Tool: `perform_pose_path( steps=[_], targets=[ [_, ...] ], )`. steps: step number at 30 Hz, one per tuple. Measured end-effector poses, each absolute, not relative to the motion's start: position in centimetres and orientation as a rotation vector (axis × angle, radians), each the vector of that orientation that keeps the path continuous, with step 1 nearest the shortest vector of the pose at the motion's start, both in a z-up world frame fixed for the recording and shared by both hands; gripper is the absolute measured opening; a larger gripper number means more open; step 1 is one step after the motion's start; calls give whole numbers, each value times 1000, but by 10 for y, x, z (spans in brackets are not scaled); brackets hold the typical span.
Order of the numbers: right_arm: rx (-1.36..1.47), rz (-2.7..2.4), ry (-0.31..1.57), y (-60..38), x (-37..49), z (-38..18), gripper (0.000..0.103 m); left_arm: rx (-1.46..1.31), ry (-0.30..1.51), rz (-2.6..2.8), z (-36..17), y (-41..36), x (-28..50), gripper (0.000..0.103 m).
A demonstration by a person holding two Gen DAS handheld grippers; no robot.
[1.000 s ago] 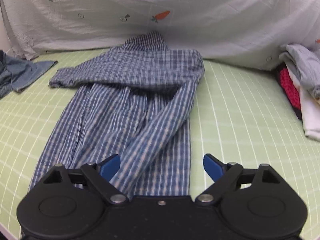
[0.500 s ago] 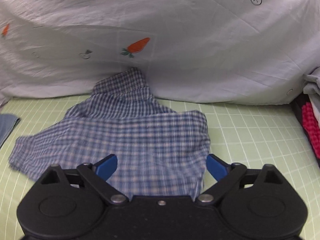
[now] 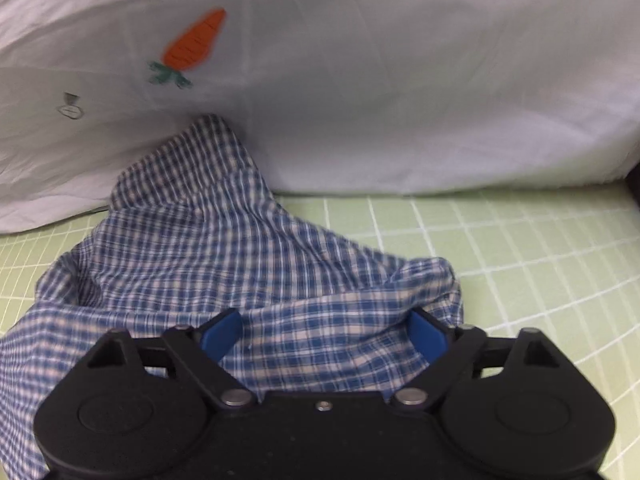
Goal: Fold clothes
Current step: 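Move both open grippers to the shirt hem, then pinch the hem with the left gripper while the right gripper pinches the hem too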
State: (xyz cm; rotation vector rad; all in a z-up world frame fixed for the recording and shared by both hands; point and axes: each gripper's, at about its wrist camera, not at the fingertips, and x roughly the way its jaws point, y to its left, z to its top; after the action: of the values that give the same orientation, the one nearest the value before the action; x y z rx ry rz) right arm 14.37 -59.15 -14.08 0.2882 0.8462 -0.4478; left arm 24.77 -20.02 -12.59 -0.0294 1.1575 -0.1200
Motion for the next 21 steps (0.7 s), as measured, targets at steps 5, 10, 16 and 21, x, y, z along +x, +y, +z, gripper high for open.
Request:
perform_pose_path(
  steps=[5,10,16,21],
  targets=[
    [301,-453,868,-599,143,-153,56,5,1156,-143,-129,-211,253,75],
    [269,-444,855,-604,133,-152,18,30,1143,-164,-130,-221,251,54],
    [234,-442,802,-601,121,-132,10,42,1113,-186,-122,-228,248,9],
    [224,-452,715,-598,113,-103,6,-49,1047,-211,-98,-214,241,3]
  ],
)
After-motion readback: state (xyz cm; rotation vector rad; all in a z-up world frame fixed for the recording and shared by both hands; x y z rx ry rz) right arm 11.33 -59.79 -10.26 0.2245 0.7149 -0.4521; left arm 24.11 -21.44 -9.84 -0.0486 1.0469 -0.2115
